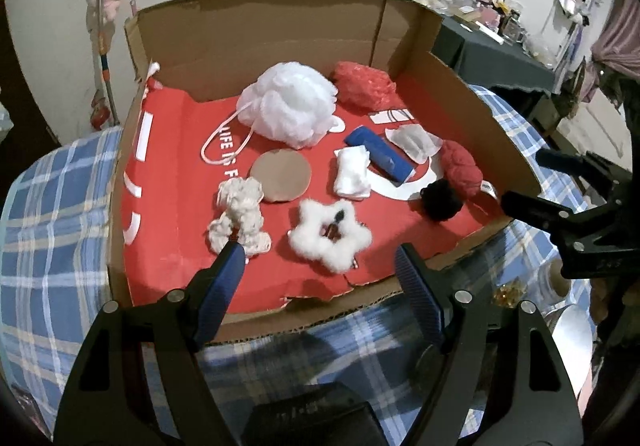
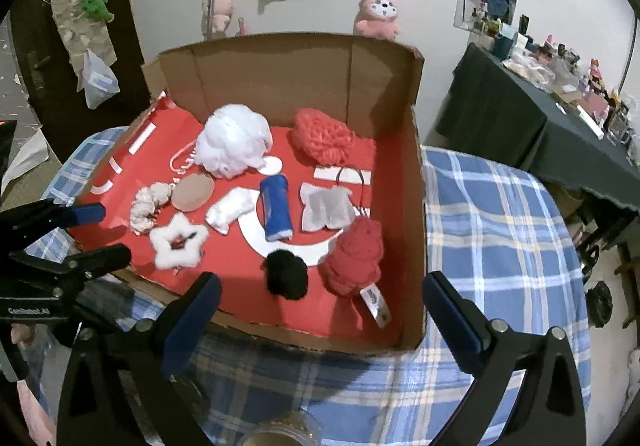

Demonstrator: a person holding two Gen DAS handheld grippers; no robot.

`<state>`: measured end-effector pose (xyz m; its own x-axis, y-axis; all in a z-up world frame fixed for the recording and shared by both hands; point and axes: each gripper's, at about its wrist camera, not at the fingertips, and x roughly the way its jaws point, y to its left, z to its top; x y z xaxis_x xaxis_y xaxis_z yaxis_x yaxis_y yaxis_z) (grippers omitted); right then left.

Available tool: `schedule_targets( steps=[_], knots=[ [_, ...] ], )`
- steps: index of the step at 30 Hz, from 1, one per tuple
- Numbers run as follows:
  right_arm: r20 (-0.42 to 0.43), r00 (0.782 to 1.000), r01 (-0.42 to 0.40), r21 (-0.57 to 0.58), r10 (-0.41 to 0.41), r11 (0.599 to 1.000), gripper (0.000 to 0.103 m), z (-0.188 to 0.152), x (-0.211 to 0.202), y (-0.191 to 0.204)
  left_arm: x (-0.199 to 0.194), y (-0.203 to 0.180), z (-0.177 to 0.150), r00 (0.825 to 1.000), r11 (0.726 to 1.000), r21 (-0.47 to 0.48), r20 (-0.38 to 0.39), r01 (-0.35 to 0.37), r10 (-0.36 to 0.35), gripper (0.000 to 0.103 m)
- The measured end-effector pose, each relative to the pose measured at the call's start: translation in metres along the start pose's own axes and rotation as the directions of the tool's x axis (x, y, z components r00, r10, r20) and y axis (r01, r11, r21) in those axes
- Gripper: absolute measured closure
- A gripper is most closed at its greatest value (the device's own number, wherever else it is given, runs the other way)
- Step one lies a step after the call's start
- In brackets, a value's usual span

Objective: Organize soft objects

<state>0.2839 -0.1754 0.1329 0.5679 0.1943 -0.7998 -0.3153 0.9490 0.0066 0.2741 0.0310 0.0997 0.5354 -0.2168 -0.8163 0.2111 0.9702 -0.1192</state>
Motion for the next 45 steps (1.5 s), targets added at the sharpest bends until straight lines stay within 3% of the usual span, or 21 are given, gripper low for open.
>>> schedule_targets(
  steps=[15, 32, 45],
  knots=[
    [-0.016, 0.999, 0.036, 0.031, -0.035, 0.999, 0.001, -0.019, 0.021, 0.003, 0.012, 0.003, -0.011, 0.997, 0.997, 0.001, 0.002, -0.072, 0.072, 0.027],
    [-0.027, 0.999, 0.043, 0.032, -0.042, 0.999, 0.001, -0.012, 0.029, 0.001, 0.02, 0.012, -0.005, 0.992, 0.992, -0.025, -0.026, -0.122, 0.122, 0.027],
    [-0.024, 0.999, 0.038, 0.029, -0.037, 0.999, 0.001, -0.013, 0.029, 0.003, 0.022, 0.014, -0.005, 0.992, 0.992, -0.035, -0.034, -0.12, 0.118, 0.027]
  ],
)
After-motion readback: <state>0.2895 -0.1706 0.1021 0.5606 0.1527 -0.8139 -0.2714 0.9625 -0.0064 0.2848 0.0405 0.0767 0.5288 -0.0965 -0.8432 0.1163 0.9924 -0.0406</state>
